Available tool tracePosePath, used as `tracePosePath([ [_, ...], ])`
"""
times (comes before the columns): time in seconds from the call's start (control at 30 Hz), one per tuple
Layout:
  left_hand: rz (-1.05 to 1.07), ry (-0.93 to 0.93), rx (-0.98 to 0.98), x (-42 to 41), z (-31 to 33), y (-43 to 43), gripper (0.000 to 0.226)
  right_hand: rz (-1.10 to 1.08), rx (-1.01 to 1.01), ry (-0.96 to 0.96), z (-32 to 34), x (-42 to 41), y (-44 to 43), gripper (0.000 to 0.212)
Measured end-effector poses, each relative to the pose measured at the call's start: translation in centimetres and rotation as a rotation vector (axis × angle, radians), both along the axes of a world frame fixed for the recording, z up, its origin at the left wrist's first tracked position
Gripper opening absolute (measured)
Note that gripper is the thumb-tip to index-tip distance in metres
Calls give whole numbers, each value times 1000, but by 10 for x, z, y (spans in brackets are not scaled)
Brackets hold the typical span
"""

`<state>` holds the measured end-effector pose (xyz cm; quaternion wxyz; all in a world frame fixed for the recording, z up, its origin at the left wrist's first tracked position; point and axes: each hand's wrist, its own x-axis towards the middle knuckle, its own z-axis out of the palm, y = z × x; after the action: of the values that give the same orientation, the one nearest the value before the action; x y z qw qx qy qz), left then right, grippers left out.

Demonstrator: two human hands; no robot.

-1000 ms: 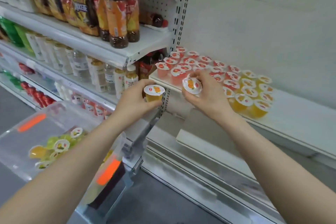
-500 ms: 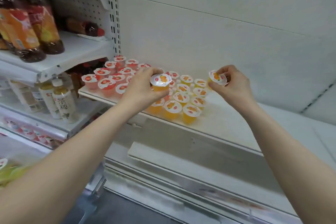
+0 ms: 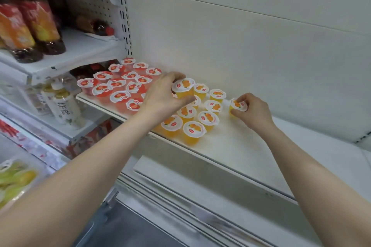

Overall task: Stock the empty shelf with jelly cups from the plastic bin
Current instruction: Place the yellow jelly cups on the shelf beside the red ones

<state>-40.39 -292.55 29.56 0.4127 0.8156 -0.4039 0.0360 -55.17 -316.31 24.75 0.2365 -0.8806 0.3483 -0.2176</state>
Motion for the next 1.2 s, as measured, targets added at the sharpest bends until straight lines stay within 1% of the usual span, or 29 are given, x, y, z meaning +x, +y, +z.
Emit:
tracePosePath([
  [0.37, -47, -58, 12, -15, 7, -32, 58, 55, -47, 6, -6, 16, -22, 31],
  [0.43, -76, -75, 31, -19, 8, -41, 58, 76, -64, 37, -7, 15, -25, 32],
  [0.53, -136, -135, 96, -26, 8, -56, 58, 144, -126, 127, -3, 9, -31, 41],
  [0.6, -171, -195, 149, -32, 7, -68, 59, 186, -169, 141, 2, 3, -36, 46],
  [0.67, -192, -231, 212, -38, 5, -81, 60, 197, -246, 135, 7, -4, -39, 46],
  [0.73, -206, -301, 295, -43, 0, -96, 62, 190, -348, 133, 11, -11, -43, 44],
  [0.8, -210, -374, 379, -48, -9, -107, 65, 178, -410, 154, 13, -17, -46, 42],
  [1.0, -198, -512, 531, -53, -33, -123, 66, 163, -484, 189, 8, -26, -52, 40],
  [1.2, -180, -529, 586, -55, -38, -128, 66, 141, -504, 180, 7, -29, -52, 38],
])
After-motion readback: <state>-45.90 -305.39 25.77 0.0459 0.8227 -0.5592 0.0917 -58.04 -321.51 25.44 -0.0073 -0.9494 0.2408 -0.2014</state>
